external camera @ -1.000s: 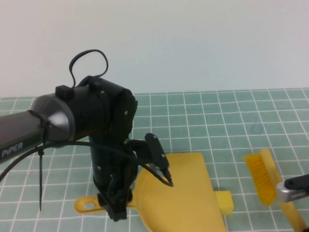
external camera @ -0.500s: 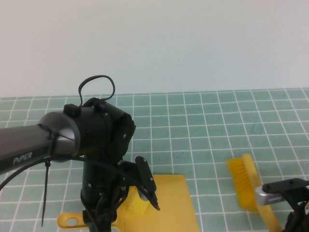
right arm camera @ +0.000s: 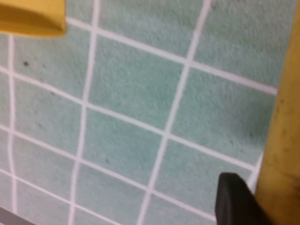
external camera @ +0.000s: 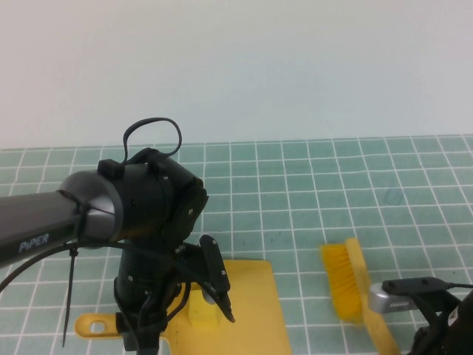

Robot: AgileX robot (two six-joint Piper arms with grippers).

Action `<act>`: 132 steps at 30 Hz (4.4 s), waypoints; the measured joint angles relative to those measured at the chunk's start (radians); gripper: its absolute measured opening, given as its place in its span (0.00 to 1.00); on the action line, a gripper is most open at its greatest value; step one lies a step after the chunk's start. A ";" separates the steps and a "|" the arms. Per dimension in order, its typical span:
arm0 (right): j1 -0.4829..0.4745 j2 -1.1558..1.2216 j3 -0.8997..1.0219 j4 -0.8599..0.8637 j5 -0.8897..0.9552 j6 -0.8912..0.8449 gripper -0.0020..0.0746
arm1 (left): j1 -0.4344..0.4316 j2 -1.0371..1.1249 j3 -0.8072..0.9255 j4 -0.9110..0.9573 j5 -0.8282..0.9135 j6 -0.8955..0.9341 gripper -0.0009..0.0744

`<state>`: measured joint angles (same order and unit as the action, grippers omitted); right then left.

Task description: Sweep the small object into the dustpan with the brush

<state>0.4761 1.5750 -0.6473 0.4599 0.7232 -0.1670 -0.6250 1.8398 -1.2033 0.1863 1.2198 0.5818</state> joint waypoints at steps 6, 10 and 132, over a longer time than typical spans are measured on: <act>0.000 0.002 0.000 0.109 -0.020 -0.086 0.24 | 0.000 0.000 0.000 0.000 -0.046 0.000 0.01; 0.000 0.002 0.000 0.197 -0.008 -0.186 0.24 | 0.000 0.000 0.000 -0.013 -0.079 0.000 0.01; 0.058 -0.935 0.324 -1.206 -0.239 1.084 0.03 | 0.000 -1.097 0.453 -0.367 -0.497 -0.631 0.01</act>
<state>0.5337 0.6403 -0.3237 -0.7466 0.4844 0.9165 -0.6250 0.7430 -0.7504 -0.1811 0.7225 -0.0488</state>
